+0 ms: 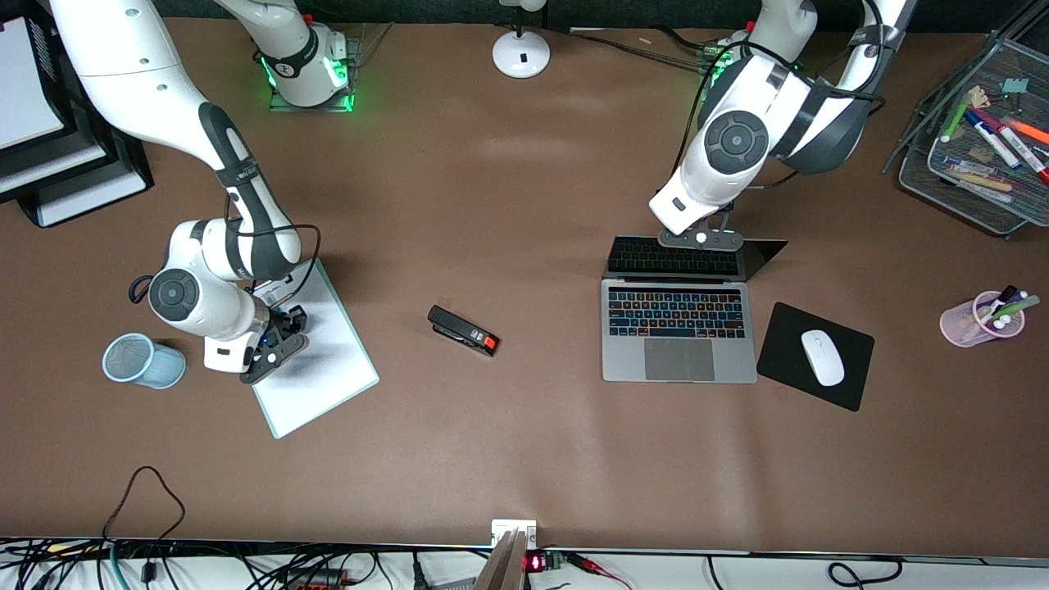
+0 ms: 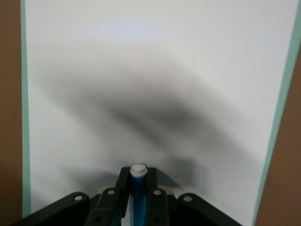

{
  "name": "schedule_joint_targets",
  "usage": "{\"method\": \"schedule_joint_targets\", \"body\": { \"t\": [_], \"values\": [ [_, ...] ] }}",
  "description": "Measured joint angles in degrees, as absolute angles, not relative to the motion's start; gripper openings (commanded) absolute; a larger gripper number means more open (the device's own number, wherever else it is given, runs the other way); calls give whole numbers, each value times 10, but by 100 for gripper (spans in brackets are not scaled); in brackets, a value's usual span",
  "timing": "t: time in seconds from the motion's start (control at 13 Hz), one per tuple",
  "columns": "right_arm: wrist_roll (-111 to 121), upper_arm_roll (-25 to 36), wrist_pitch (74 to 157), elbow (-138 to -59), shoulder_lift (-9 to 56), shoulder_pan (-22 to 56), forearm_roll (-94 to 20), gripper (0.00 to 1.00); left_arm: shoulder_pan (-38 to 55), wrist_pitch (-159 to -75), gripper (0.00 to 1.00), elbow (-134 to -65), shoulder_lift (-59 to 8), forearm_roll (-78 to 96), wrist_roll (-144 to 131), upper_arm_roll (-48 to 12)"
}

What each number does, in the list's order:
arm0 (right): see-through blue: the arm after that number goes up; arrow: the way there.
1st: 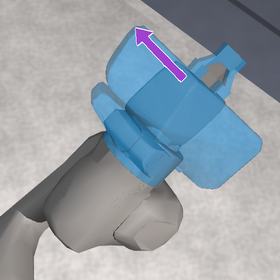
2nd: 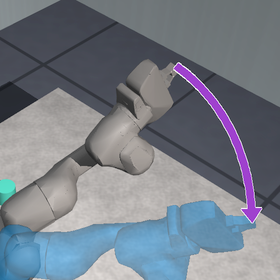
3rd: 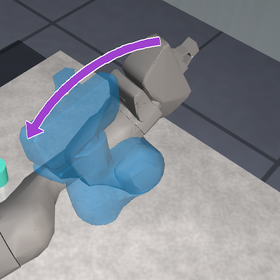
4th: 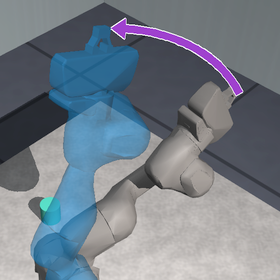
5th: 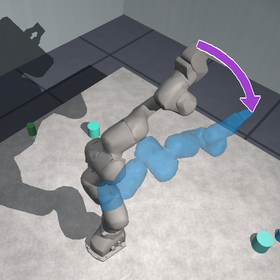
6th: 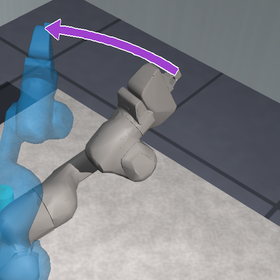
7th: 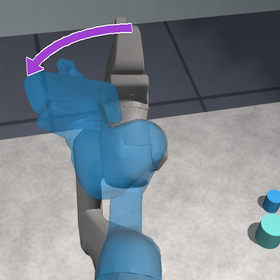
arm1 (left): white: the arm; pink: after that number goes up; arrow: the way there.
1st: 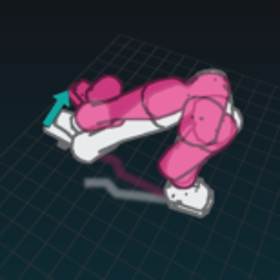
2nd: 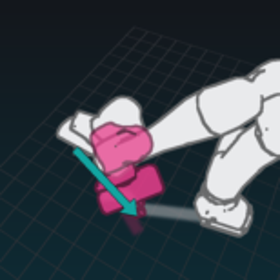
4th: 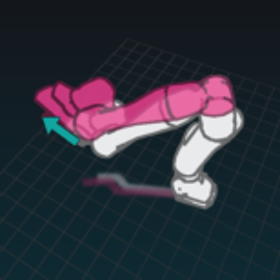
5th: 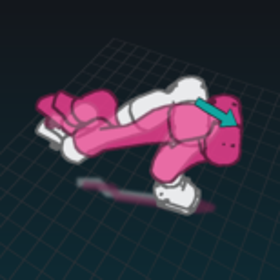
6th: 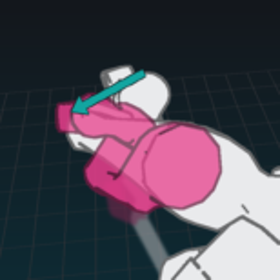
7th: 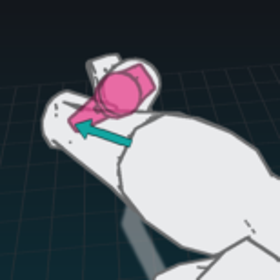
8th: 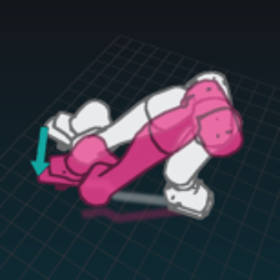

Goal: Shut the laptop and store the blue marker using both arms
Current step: 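Lift the marker with the right gripper while the left gripper contacts the lid, then carry the marker over the blue cup while the left gripper pushes the lid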

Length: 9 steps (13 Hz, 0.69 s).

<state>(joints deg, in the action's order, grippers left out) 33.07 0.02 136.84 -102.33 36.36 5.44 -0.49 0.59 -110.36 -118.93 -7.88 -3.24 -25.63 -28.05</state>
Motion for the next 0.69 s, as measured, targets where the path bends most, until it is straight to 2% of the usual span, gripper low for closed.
{"method": "schedule_joint_targets", "body": {
  "t": [0.38,0.69],
  "values": [
    [350,1,1252,-933,315,47,-7,0,5,-1136,0,-1189,-91,-114,-257,-280],
    [468,3,1228,-927,265,10,-68,0,-2,-1185,0,-1188,-113,-114,-257,-278]
  ]
}}
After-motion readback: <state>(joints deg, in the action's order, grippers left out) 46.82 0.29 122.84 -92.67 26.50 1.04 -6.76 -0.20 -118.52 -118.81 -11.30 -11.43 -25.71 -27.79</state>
